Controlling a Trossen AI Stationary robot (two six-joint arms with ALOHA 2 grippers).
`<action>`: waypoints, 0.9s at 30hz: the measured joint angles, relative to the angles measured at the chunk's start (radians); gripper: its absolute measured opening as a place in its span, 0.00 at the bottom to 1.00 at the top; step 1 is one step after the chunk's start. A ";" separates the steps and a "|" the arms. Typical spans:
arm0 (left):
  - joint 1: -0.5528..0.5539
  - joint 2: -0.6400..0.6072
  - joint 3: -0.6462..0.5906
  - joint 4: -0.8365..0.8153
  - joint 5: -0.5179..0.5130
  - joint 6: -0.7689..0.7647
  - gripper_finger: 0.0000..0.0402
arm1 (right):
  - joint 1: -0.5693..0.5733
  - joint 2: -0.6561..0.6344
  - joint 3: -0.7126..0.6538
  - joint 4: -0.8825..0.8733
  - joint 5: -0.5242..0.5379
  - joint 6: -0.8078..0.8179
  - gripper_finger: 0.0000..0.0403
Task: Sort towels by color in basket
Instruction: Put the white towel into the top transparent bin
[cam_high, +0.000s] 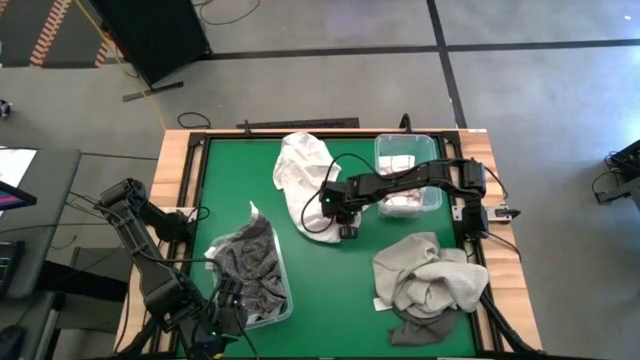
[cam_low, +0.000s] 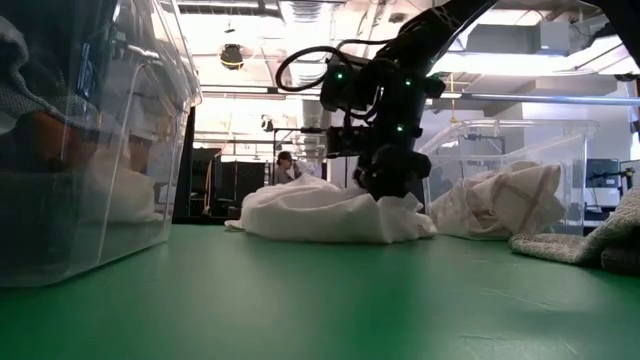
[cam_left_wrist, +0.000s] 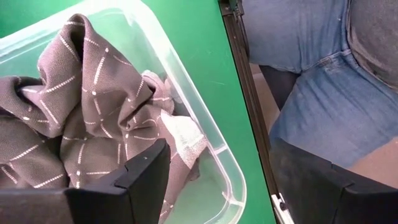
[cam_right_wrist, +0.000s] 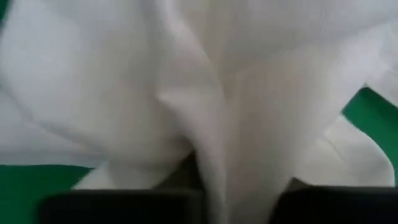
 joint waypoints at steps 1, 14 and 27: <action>0.000 0.000 0.000 0.000 0.000 0.000 0.66 | 0.002 -0.004 0.000 -0.001 0.000 0.000 0.08; 0.000 0.000 0.000 -0.004 -0.056 0.027 0.66 | 0.073 -0.313 0.015 -0.027 0.092 0.049 0.07; 0.000 0.000 0.000 -0.003 -0.170 0.100 0.66 | 0.111 -0.782 0.018 -0.210 0.552 0.205 0.07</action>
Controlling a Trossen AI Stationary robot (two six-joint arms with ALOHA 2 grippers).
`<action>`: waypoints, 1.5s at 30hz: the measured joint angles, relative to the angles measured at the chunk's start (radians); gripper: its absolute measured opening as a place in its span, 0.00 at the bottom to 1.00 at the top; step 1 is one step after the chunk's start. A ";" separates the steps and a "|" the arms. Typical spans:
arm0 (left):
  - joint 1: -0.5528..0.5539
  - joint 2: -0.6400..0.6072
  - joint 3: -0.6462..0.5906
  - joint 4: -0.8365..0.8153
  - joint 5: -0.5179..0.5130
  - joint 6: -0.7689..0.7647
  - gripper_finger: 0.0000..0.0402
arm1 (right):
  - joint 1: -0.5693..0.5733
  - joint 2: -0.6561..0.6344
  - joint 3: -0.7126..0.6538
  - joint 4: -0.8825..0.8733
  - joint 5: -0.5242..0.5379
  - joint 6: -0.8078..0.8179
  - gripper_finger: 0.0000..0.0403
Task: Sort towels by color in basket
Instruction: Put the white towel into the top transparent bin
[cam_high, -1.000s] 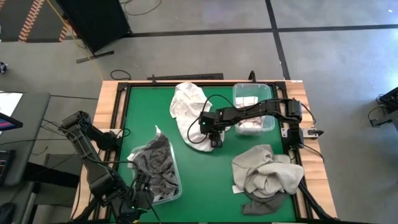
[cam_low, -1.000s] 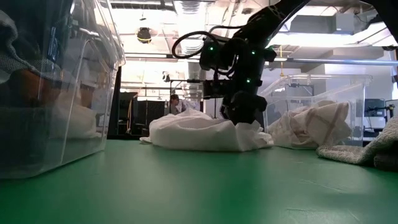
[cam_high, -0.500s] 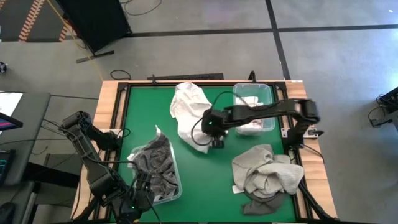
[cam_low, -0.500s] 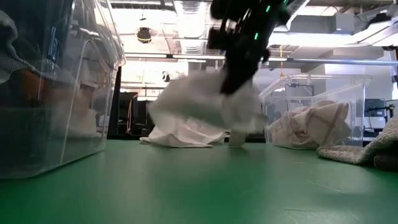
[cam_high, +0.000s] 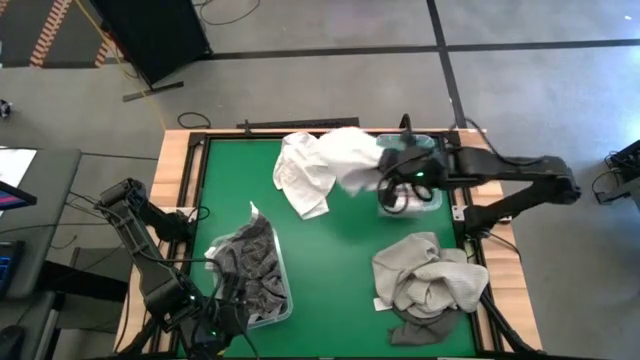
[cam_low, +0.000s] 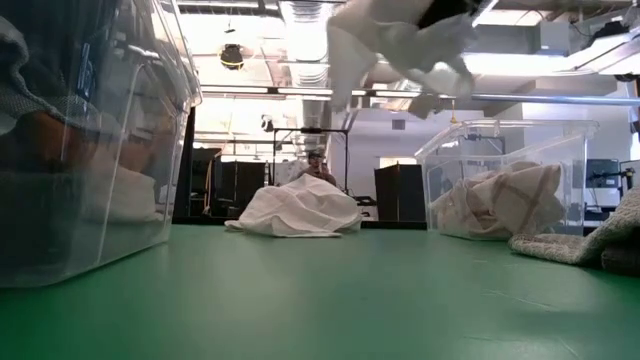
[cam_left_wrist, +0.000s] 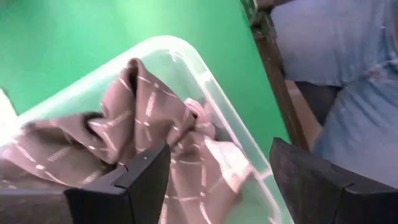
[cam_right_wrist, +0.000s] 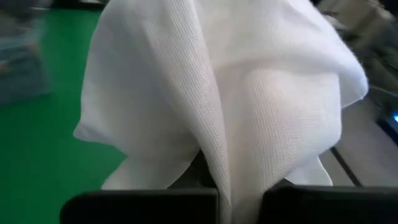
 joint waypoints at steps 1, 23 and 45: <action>0.000 0.000 0.000 0.002 -0.016 0.011 0.66 | -0.005 -0.019 0.000 -0.030 0.026 0.016 0.07; 0.000 0.000 -0.010 0.091 -0.089 0.201 0.66 | -0.247 0.056 -0.197 -0.394 0.054 0.359 0.07; 0.000 0.000 -0.010 0.088 -0.088 0.245 0.66 | -0.450 0.312 -0.425 -0.151 -0.361 0.156 0.09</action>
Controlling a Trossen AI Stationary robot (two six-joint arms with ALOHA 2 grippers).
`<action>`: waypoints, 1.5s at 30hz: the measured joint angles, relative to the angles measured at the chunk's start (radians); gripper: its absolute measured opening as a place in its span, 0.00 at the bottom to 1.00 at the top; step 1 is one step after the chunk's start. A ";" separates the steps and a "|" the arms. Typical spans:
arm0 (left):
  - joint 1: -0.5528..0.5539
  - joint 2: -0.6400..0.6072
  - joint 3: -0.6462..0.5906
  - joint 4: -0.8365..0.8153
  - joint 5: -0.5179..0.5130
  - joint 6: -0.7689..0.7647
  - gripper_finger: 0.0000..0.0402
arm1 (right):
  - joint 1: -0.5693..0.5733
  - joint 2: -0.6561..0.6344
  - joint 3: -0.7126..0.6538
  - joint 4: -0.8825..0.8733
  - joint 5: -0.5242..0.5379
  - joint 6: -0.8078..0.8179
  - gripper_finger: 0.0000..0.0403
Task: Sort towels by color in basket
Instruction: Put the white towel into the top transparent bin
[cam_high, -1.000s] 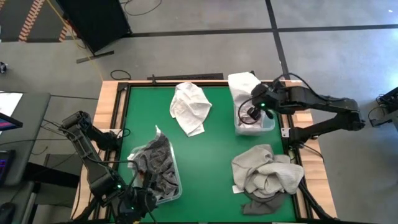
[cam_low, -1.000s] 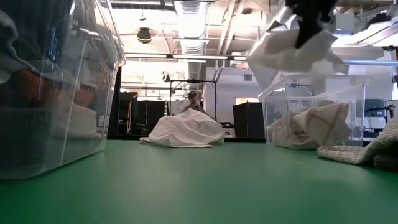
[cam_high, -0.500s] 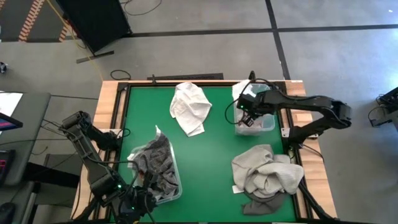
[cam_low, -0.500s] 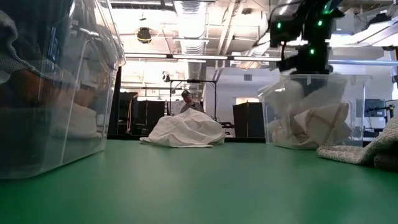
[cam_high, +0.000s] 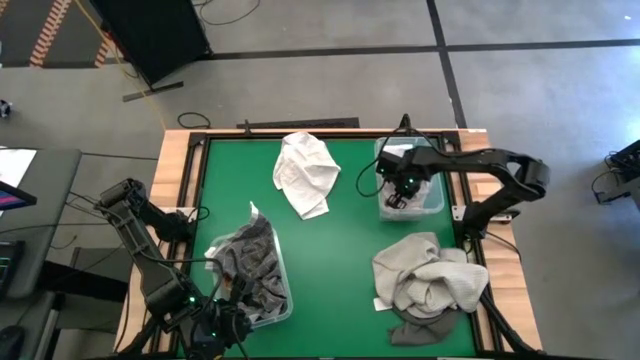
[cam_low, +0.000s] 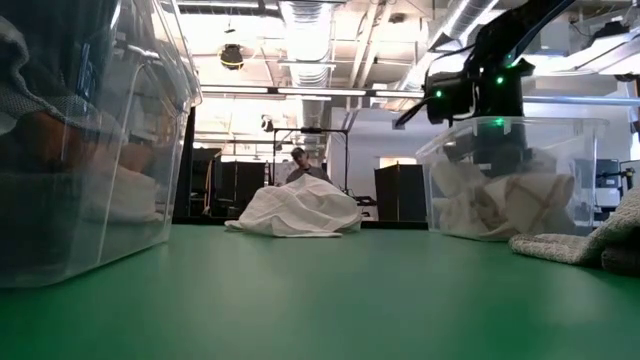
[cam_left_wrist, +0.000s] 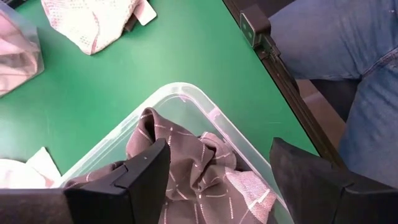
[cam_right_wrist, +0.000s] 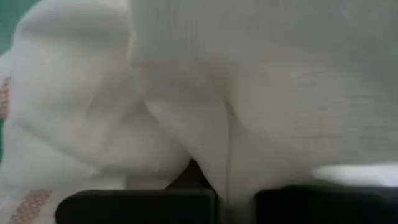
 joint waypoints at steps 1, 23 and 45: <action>0.000 0.000 0.000 0.000 0.000 0.000 0.66 | -0.006 0.010 0.001 0.001 -0.011 -0.004 0.09; 0.000 0.000 0.000 0.002 0.000 -0.001 0.66 | 0.086 -0.245 0.102 -0.109 -0.041 -0.001 0.59; 0.000 0.000 0.000 0.005 -0.004 -0.015 0.66 | 0.189 -0.375 0.255 0.119 -0.025 -0.102 0.62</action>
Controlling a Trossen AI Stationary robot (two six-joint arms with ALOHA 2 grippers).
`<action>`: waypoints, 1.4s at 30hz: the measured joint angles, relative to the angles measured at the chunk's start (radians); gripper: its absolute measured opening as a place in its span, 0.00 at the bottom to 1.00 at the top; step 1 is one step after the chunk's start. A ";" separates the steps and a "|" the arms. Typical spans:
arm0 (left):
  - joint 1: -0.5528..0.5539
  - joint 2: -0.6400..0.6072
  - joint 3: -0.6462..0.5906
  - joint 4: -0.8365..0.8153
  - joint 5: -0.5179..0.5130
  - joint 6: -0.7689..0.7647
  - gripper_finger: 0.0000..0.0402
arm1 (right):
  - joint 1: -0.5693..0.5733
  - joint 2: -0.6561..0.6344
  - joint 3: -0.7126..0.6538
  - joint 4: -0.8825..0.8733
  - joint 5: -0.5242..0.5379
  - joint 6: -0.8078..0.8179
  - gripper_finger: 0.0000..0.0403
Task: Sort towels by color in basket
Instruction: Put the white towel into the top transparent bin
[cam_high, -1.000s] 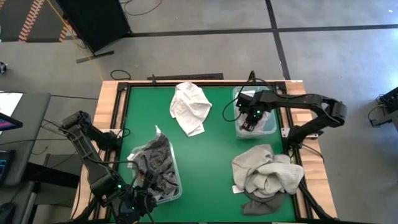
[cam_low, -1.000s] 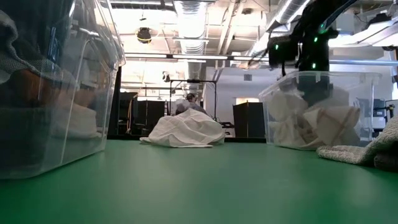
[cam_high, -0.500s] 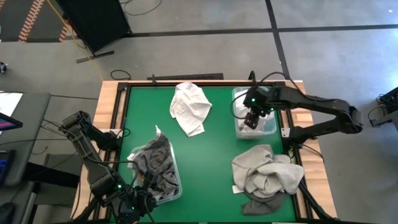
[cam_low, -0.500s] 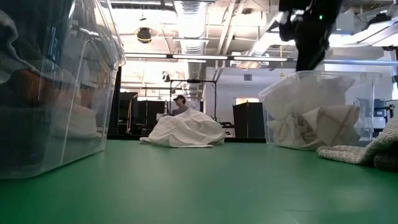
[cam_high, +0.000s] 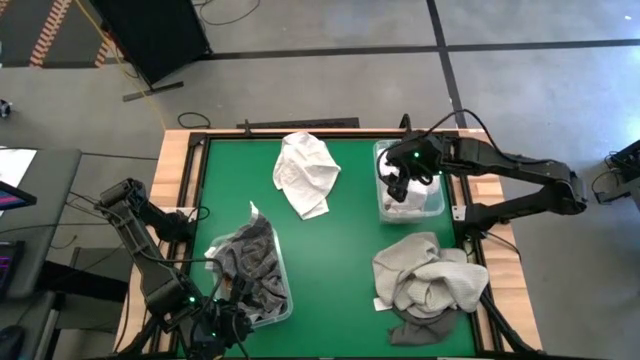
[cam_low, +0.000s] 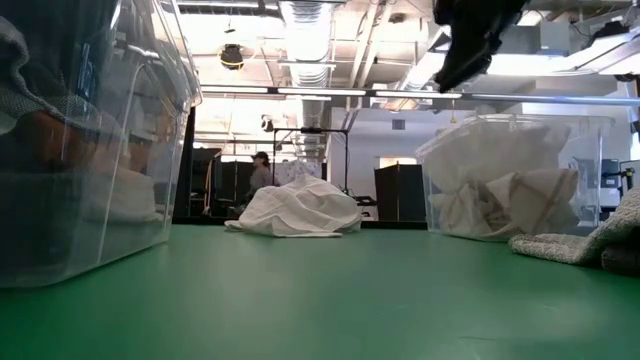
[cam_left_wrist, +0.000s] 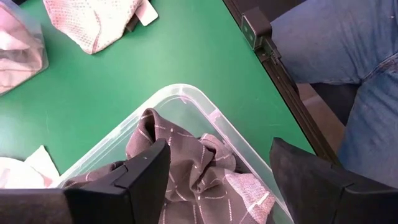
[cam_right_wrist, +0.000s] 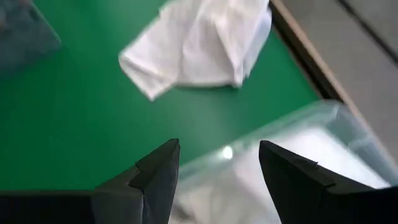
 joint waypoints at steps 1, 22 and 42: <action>0.000 0.000 0.000 0.000 0.000 0.001 0.66 | 0.003 0.000 0.001 0.024 0.000 -0.003 0.62; 0.000 0.000 0.000 0.001 -0.004 -0.008 0.66 | 0.065 0.262 0.002 0.430 -0.006 -0.207 0.62; 0.000 0.000 0.000 0.000 -0.003 0.000 0.66 | -0.080 0.854 0.252 0.601 -0.124 -0.222 0.62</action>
